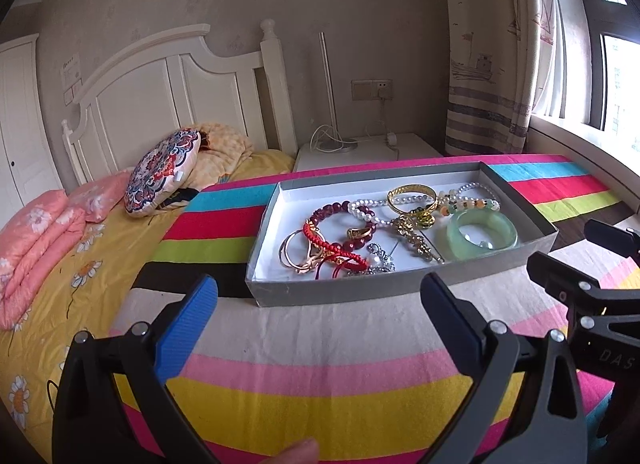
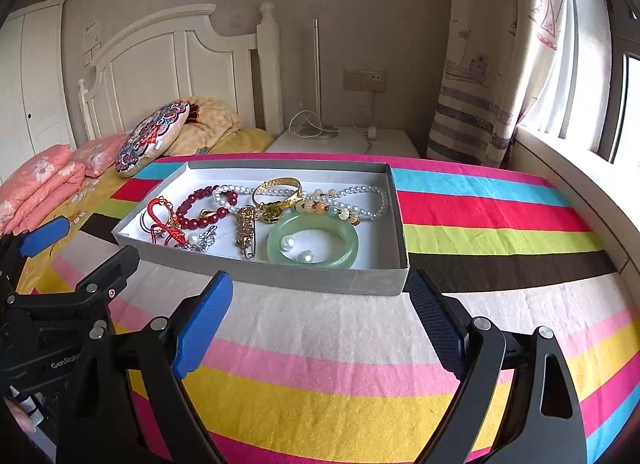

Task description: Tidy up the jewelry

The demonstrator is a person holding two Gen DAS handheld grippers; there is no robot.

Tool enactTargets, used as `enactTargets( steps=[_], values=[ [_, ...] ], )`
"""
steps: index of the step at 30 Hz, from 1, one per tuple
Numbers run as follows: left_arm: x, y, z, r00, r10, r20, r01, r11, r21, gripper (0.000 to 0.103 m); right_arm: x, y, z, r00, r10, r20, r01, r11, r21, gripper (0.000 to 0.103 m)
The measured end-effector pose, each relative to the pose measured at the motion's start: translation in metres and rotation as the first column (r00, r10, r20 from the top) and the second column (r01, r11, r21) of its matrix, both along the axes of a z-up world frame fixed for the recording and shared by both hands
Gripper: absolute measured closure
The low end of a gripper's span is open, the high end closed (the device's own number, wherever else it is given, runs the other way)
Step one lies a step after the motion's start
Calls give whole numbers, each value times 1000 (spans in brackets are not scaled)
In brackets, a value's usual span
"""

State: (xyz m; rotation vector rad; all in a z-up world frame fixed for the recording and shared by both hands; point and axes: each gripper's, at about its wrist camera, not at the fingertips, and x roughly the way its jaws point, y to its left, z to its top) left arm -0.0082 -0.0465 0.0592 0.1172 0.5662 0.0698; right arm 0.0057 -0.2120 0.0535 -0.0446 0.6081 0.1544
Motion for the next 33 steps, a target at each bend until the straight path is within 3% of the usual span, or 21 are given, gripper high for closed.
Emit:
enactTargets(
  steps=[25,33],
  values=[
    [2,21,-2,1000,18,-15,-20,993,-119,2,0,-4,-2,1000,-18,-16,18,1000,6,17],
    [-1,16,-1,1000,12,-3,-12,995,-97,2,0,-5,-2,1000,-23,-15,23,1000,11,17]
  ],
)
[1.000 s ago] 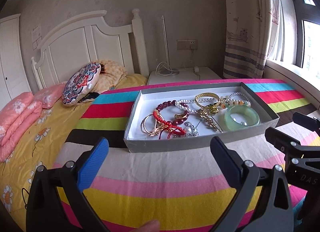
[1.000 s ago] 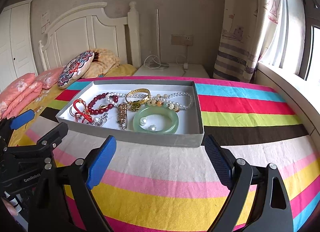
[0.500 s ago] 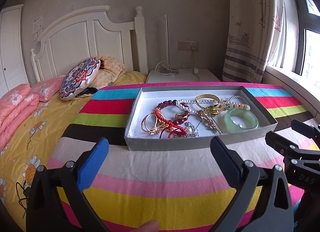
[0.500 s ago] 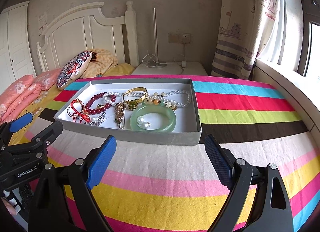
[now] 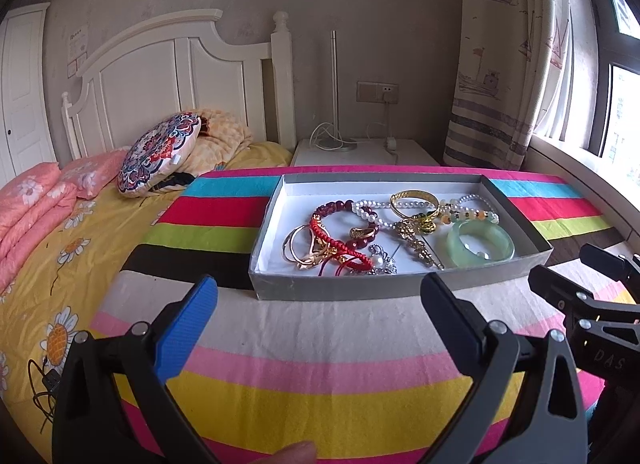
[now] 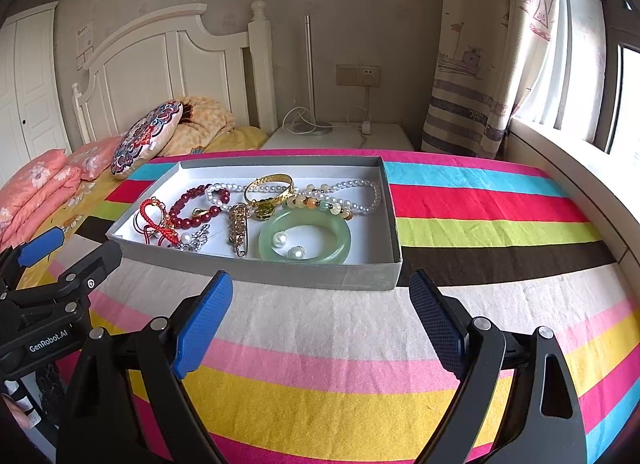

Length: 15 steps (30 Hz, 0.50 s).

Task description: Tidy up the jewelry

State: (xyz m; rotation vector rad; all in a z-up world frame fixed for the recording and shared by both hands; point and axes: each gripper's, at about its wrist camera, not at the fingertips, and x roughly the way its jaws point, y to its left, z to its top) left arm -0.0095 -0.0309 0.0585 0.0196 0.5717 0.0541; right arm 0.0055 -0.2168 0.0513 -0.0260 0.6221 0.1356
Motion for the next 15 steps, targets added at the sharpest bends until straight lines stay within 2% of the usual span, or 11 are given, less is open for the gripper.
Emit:
enactTargets(
  steps=[15],
  values=[
    [-1,-2,-1,1000,-3,-12,3,1000,7,2,0,-1,1,1000,-5,4,5,1000,3,17]
  ],
)
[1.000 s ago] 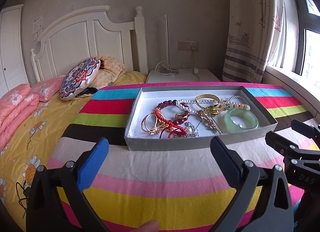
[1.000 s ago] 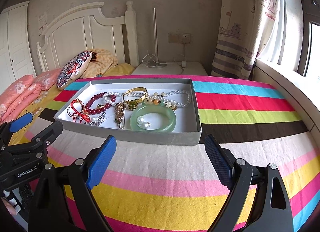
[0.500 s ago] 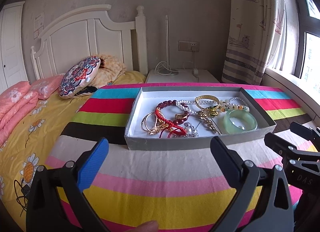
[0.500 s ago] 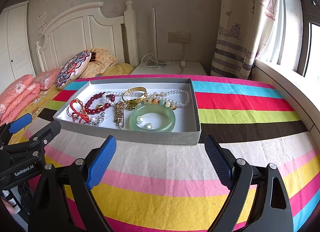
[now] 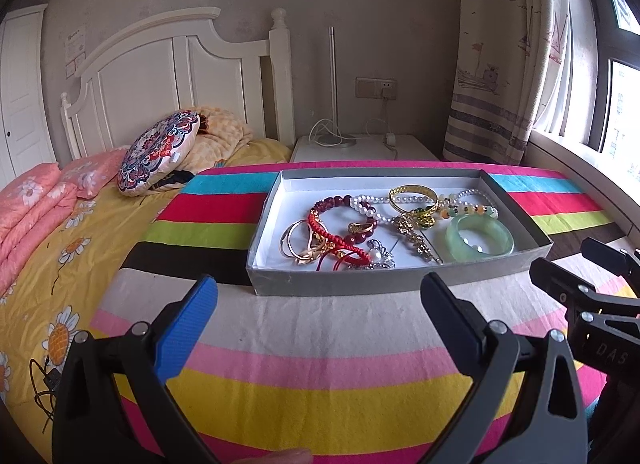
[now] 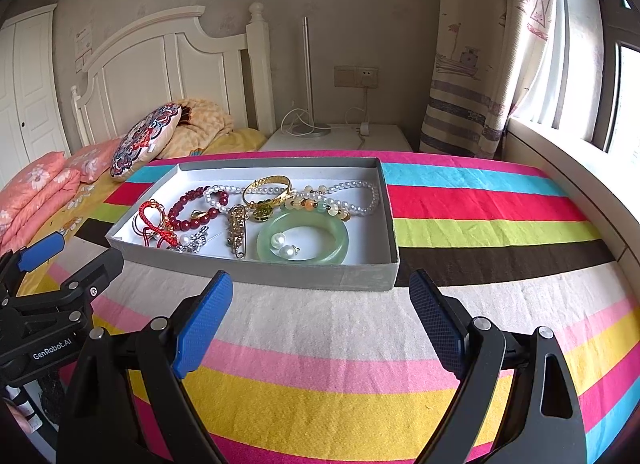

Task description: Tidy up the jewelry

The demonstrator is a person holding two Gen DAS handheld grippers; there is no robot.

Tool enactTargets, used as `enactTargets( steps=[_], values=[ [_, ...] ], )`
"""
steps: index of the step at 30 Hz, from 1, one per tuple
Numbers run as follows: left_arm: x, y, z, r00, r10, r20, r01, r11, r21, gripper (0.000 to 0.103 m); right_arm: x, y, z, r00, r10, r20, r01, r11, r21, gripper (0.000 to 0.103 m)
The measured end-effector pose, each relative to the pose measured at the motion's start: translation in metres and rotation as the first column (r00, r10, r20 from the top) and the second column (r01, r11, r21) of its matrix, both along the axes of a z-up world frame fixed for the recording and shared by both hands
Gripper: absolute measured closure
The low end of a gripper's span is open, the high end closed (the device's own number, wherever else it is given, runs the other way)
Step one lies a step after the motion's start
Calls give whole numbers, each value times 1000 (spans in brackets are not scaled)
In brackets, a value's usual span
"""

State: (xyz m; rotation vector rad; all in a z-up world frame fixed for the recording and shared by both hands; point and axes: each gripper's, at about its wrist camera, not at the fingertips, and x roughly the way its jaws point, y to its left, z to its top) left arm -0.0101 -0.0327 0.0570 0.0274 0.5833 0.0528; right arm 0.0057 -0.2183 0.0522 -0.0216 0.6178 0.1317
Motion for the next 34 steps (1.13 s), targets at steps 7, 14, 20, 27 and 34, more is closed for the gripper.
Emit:
enactTargets(
  steps=[7,14,20,27,34],
  values=[
    [-2,-1,1,1000,12,8,-12,1000,14,2,0,0,0,1000,-1,0,1,1000,0,17],
    [-5,1,2,1000,7,17,-7,1000,3,2,0,0,0,1000,0,2,0,1000,-1,17],
    [-6,2,2,1000,-1,15,1,1000,-7,2,0,0,0,1000,3,2,-3,1000,-2,17],
    [1,14,-1,999,36,-20,-37,998,-56,2,1,2,0,1000,10,-4,-10,1000,-3,17],
    [5,9,-32,951,17,-308,-20,1000,-9,2,0,3,-31,963,31,-268,-76,984,-159,17]
  ],
)
